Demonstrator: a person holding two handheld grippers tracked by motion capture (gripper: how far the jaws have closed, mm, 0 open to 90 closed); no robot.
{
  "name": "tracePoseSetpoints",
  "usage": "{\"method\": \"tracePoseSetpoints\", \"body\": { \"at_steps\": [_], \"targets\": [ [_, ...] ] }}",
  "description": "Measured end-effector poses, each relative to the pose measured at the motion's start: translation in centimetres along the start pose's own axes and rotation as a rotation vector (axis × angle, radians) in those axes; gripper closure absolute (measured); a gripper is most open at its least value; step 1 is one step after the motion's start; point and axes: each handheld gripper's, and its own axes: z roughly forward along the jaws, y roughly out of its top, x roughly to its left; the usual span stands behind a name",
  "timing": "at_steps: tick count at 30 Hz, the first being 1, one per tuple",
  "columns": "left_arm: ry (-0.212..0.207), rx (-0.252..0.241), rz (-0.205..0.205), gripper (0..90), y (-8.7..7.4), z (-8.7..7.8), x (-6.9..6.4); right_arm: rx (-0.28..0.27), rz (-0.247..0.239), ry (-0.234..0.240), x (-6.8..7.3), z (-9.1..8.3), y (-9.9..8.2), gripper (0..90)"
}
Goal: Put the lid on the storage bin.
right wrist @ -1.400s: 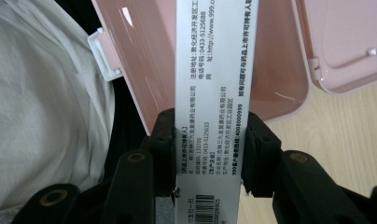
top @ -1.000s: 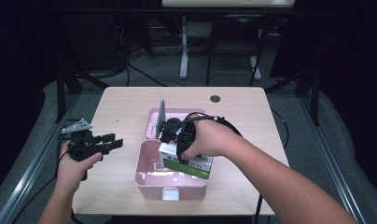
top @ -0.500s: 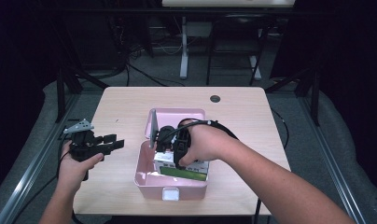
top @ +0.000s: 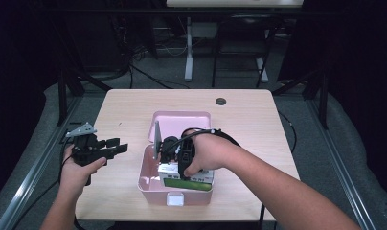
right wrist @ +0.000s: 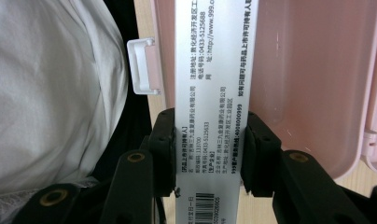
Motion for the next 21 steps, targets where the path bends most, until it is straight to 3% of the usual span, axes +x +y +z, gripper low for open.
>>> {"method": "tracePoseSetpoints", "body": {
  "at_steps": [21],
  "targets": [
    [0.005,-0.003,-0.006,48.7,-0.1,0.2,0.1,-0.011,-0.025,0.046,-0.5,3.4,-0.3,61.5]
  ]
}}
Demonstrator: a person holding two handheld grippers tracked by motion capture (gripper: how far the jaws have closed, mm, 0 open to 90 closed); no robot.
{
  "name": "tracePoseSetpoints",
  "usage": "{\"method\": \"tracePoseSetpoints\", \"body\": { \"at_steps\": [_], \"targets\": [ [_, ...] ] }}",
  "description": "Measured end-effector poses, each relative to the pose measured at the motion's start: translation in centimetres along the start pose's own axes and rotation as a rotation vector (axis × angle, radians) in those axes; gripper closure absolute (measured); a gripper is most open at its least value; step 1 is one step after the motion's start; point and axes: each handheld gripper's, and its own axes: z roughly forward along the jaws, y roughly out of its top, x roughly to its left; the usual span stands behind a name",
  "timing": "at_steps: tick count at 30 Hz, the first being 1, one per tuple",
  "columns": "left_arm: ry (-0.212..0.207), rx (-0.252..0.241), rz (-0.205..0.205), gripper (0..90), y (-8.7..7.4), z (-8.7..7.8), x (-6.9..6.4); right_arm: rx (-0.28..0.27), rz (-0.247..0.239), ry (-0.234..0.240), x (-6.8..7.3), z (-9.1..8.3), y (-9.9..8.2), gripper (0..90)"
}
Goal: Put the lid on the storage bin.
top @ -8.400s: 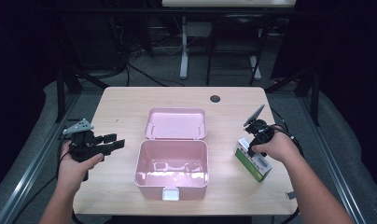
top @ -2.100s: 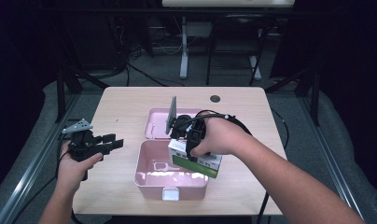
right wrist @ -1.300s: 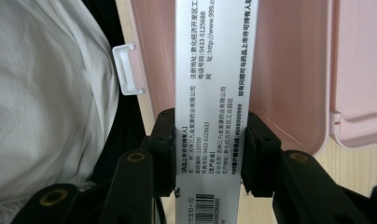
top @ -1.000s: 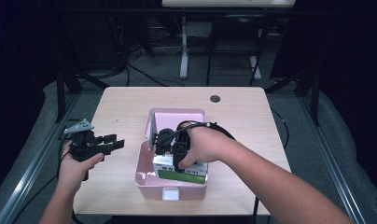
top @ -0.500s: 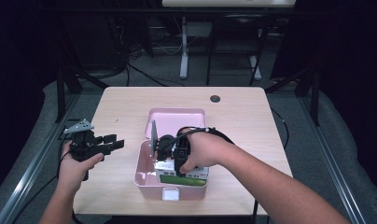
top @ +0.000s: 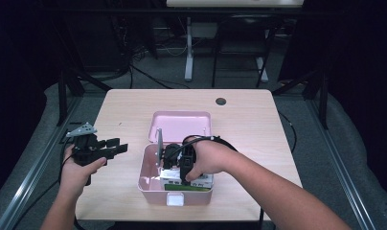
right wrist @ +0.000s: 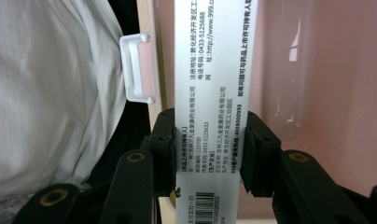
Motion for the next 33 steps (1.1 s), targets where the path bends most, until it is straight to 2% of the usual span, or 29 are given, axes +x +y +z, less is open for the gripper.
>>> {"method": "tracePoseSetpoints", "body": {
  "at_steps": [18,33],
  "targets": [
    [-0.005,0.015,-0.001,48.7,-0.1,0.4,0.1,0.015,-0.010,0.046,-1.0,3.8,-0.1,61.5],
    [0.000,0.009,-0.004,48.7,-0.1,0.3,0.1,0.022,-0.011,0.060,-1.4,5.4,-0.3,61.4]
  ]
}}
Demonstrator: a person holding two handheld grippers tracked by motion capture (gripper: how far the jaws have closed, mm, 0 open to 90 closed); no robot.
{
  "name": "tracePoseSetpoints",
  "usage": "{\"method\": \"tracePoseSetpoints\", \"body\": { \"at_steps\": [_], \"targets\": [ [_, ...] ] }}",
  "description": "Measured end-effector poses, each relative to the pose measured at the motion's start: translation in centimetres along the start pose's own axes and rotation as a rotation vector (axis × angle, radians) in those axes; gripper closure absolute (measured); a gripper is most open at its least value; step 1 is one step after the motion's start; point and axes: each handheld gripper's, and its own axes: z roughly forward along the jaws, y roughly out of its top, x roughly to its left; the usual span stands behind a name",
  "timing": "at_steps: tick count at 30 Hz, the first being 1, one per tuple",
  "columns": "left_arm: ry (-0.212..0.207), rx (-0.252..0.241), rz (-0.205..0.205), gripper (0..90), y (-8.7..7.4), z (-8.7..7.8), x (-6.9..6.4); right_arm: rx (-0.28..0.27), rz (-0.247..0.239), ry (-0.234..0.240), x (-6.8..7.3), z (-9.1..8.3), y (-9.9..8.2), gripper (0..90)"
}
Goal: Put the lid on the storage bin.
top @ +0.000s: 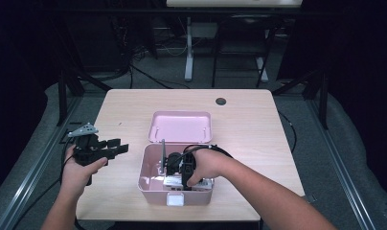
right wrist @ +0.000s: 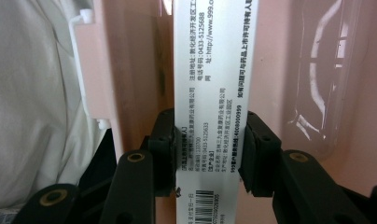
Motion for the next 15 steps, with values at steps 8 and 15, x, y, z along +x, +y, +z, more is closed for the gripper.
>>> {"method": "tracePoseSetpoints", "body": {
  "at_steps": [8,15],
  "targets": [
    [0.002,0.004,0.001,48.7,0.00,-0.02,0.03,0.011,-0.006,-0.003,0.01,0.59,0.09,61.1],
    [0.002,0.005,0.002,48.7,0.03,-0.06,0.02,0.014,-0.010,-0.004,0.09,0.74,0.10,60.4]
  ]
}}
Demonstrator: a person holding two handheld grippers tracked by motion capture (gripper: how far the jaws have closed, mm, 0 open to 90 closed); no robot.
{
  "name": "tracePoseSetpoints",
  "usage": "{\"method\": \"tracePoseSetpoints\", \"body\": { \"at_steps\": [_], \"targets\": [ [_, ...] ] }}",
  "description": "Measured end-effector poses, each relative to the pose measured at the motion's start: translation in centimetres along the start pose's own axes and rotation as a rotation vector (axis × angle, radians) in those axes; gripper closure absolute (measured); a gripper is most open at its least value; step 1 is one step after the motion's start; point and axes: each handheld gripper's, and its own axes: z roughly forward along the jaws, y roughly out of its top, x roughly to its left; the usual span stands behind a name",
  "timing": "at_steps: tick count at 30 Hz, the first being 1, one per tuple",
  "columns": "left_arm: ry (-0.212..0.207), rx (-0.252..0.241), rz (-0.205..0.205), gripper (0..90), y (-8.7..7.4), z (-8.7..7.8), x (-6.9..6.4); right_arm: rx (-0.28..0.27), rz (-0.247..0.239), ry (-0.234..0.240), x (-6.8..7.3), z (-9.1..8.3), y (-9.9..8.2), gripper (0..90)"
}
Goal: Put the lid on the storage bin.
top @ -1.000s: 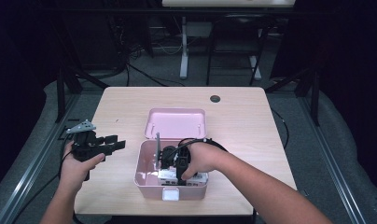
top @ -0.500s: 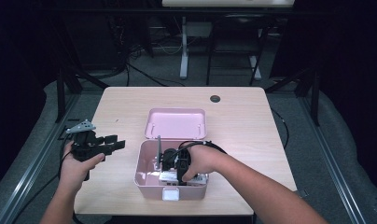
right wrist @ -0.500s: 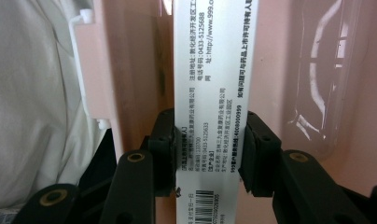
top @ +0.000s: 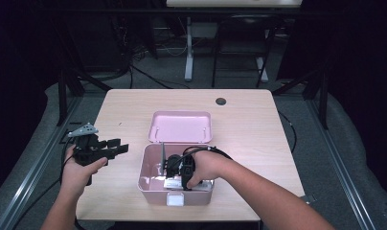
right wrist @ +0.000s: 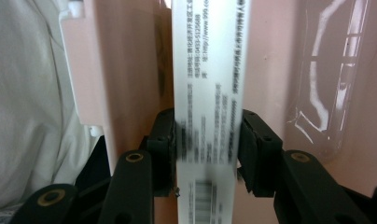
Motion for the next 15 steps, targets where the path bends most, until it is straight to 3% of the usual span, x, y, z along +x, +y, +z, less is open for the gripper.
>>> {"method": "tracePoseSetpoints", "body": {
  "at_steps": [5,15],
  "targets": [
    [-0.001,-0.005,-0.003,48.7,-0.02,0.03,0.03,-0.024,0.014,-0.001,0.07,-0.49,0.00,60.8],
    [-0.002,-0.010,-0.003,48.7,-0.02,0.00,0.04,-0.026,-0.033,-0.010,0.34,-0.50,-0.13,61.5]
  ]
}}
